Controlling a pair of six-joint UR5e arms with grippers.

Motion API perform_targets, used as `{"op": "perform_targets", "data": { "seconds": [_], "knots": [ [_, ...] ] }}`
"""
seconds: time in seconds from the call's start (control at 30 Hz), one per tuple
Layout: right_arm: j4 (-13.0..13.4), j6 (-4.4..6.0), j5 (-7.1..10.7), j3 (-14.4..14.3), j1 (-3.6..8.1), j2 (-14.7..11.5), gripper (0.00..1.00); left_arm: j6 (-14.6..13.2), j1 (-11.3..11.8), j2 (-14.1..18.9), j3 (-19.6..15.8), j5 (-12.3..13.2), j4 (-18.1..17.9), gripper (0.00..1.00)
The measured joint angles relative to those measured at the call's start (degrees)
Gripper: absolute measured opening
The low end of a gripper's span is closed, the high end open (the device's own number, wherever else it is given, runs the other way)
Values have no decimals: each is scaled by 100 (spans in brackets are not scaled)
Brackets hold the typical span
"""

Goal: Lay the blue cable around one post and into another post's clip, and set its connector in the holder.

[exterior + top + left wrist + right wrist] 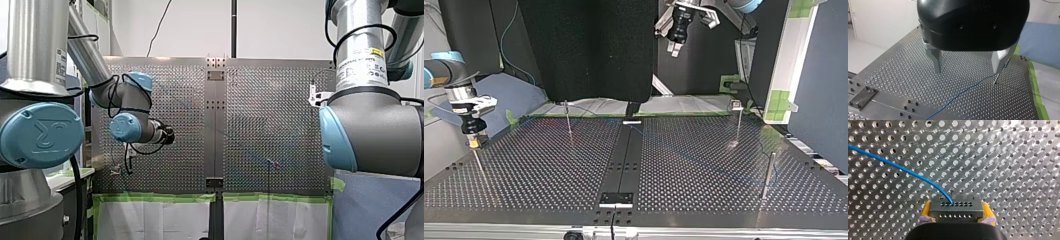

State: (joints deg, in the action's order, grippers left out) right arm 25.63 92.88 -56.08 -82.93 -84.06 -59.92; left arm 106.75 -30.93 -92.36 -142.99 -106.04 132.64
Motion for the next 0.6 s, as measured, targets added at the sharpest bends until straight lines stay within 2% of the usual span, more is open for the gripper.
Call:
{"op": "perform_targets", "data": {
  "seconds": [0.6],
  "knots": [
    [50, 38, 9, 0, 17, 25, 0, -5, 36, 0, 8, 44, 7, 100]
  ]
}}
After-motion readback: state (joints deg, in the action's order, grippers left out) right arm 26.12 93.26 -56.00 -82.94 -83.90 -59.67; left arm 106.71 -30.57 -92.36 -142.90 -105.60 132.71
